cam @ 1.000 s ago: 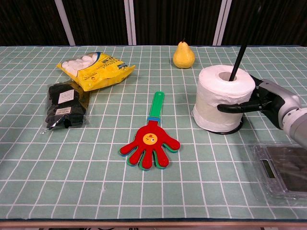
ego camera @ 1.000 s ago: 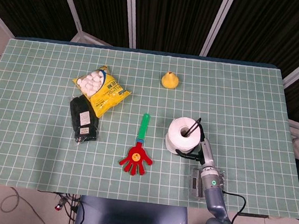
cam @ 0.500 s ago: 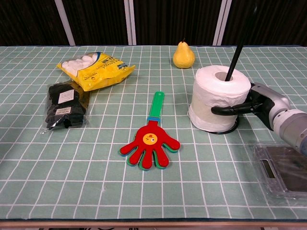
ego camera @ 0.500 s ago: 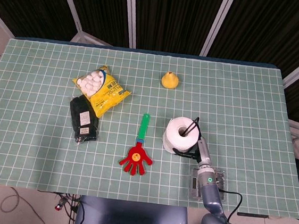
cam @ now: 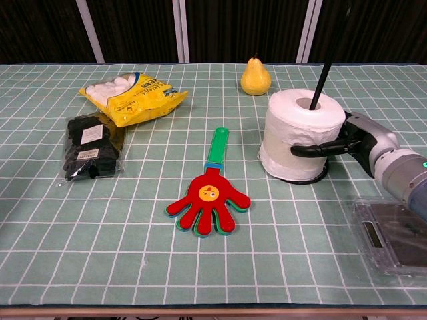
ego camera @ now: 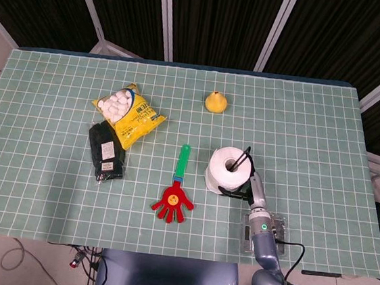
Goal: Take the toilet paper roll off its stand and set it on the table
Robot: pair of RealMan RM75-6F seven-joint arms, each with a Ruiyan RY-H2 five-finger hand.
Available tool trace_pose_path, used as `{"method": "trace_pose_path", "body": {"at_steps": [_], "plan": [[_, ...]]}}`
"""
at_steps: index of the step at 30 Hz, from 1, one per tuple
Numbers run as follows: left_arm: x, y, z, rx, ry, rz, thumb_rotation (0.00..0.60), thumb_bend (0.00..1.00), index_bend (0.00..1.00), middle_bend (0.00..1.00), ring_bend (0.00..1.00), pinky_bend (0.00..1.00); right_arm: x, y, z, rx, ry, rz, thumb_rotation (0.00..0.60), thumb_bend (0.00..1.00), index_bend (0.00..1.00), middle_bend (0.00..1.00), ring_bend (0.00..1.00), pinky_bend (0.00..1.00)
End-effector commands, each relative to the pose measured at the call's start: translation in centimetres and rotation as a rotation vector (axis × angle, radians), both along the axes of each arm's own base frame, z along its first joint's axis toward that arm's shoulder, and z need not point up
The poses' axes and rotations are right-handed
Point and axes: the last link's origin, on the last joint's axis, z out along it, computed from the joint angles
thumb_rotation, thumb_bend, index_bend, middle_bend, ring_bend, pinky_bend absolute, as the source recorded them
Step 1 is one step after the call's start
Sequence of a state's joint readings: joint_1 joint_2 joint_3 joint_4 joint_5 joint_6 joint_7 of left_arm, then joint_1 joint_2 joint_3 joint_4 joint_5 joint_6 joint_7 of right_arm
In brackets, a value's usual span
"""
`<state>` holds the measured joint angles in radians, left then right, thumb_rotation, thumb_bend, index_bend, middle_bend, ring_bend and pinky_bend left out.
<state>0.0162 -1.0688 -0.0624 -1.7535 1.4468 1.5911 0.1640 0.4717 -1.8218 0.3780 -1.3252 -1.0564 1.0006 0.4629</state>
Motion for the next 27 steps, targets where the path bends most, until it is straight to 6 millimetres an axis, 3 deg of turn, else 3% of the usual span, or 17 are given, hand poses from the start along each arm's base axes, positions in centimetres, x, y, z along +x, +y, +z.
{"method": "trace_pose_path", "body": {"at_steps": [1, 7, 18, 27], "plan": [[0.0, 0.0, 0.0, 0.0, 0.0, 0.0, 0.6, 0.12, 0.13, 0.0, 0.0, 0.0, 0.1, 0.0, 0.2, -0.012, -0.01, -0.002, 0.6, 0.0, 0.14, 0.16, 0.13, 0.0], [0.0, 0.0, 0.0, -0.001, 0.001, 0.0, 0.6, 0.12, 0.13, 0.0, 0.0, 0.0, 0.3, -0.1, 0.6, -0.048, -0.016, -0.003, 0.6, 0.0, 0.23, 0.21, 0.19, 0.0], [0.0, 0.0, -0.1, -0.003, 0.004, 0.004, 0.6, 0.12, 0.13, 0.0, 0.0, 0.0, 0.6, 0.1, 2.6, -0.09, -0.055, 0.016, 0.6, 0.0, 0.27, 0.22, 0.2, 0.0], [0.1, 0.0, -0.2, -0.005, 0.008, 0.003, 0.6, 0.12, 0.13, 0.0, 0.0, 0.0, 1.2, -1.1, 9.3, -0.194, -0.067, 0.077, 0.6, 0.0, 0.27, 0.22, 0.2, 0.0]]}}
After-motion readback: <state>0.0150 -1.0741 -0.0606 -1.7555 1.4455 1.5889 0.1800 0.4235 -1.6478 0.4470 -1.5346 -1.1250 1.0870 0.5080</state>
